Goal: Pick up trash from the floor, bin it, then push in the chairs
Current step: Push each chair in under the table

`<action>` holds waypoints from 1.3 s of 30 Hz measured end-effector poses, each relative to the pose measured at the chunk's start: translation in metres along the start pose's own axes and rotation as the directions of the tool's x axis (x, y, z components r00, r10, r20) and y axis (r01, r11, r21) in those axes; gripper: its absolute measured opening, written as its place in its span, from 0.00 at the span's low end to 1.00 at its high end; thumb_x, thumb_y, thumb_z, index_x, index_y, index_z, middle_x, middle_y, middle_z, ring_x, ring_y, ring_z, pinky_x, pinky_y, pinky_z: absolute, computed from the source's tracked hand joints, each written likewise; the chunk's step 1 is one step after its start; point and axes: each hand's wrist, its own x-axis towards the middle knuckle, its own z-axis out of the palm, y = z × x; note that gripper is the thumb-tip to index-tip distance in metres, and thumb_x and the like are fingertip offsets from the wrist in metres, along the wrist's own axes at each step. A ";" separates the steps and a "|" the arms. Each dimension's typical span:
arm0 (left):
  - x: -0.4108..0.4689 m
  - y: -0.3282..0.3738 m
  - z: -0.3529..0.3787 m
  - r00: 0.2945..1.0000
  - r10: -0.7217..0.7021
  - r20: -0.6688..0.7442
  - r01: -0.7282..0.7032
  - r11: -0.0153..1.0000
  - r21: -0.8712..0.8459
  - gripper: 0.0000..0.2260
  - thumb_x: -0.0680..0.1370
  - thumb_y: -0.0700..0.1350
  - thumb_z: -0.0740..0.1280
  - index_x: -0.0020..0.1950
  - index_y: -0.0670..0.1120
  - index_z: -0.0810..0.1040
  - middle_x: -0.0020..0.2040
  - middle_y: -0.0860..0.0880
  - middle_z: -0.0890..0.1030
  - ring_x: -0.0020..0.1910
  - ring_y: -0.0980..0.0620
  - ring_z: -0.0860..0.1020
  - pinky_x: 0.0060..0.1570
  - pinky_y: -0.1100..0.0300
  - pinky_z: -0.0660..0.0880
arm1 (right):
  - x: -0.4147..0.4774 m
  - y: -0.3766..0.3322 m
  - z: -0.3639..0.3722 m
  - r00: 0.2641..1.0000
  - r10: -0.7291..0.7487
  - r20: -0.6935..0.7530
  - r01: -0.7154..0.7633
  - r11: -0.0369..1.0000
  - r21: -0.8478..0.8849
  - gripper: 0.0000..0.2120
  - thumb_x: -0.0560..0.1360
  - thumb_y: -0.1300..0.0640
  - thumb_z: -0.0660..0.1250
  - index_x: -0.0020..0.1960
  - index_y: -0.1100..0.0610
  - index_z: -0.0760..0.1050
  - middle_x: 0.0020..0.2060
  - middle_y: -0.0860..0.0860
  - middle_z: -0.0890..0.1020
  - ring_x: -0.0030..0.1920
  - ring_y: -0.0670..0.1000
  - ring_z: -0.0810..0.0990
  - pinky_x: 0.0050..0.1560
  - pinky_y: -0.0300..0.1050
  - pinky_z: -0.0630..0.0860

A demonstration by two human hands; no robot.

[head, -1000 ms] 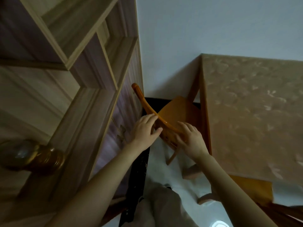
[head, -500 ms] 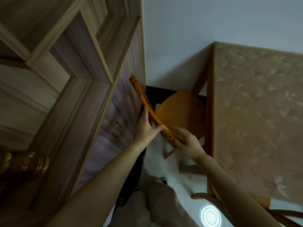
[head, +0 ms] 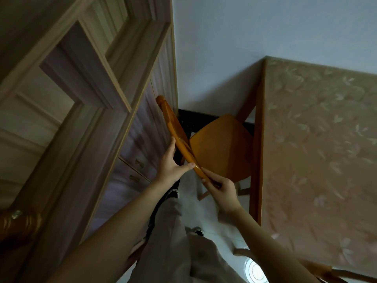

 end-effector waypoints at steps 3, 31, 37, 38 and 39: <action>0.016 0.002 -0.007 0.999 0.018 0.035 -0.017 0.999 -0.032 0.51 0.65 0.44 0.80 0.79 0.51 0.50 0.75 0.44 0.64 0.75 0.50 0.60 0.72 0.47 0.61 | 0.012 -0.002 0.007 0.999 0.004 -0.033 -0.003 1.000 0.010 0.17 0.78 0.51 0.67 0.66 0.47 0.76 0.49 0.42 0.82 0.42 0.40 0.80 0.44 0.36 0.74; 0.149 0.048 -0.017 0.935 0.103 0.338 -0.128 0.991 0.051 0.52 0.66 0.42 0.80 0.79 0.50 0.48 0.78 0.48 0.56 0.76 0.50 0.56 0.74 0.51 0.58 | 0.091 -0.020 0.030 0.929 0.211 -0.303 -0.138 0.960 0.245 0.16 0.77 0.49 0.67 0.64 0.38 0.74 0.40 0.46 0.84 0.33 0.54 0.80 0.37 0.57 0.81; 0.171 0.063 -0.023 0.925 0.115 0.362 -0.145 0.988 0.057 0.50 0.68 0.40 0.78 0.79 0.48 0.48 0.78 0.47 0.56 0.76 0.50 0.56 0.74 0.52 0.57 | 0.117 -0.034 0.033 0.913 0.230 -0.337 -0.136 0.950 0.280 0.19 0.76 0.54 0.70 0.67 0.49 0.76 0.49 0.48 0.85 0.38 0.38 0.79 0.39 0.33 0.73; 0.175 0.065 -0.024 0.922 0.116 0.369 -0.146 0.988 0.053 0.50 0.68 0.39 0.78 0.79 0.48 0.48 0.78 0.47 0.56 0.76 0.50 0.56 0.74 0.51 0.57 | 0.121 -0.037 0.033 0.919 0.233 -0.318 -0.140 0.947 0.290 0.21 0.75 0.54 0.71 0.67 0.49 0.75 0.51 0.48 0.84 0.41 0.38 0.80 0.42 0.32 0.75; 0.178 0.067 -0.025 0.919 0.116 0.376 -0.146 0.988 0.051 0.49 0.68 0.39 0.78 0.79 0.49 0.48 0.78 0.47 0.56 0.76 0.51 0.56 0.74 0.51 0.57 | 0.125 -0.038 0.033 0.926 0.231 -0.298 -0.140 0.945 0.296 0.23 0.74 0.55 0.72 0.68 0.49 0.74 0.54 0.47 0.84 0.45 0.38 0.81 0.46 0.34 0.77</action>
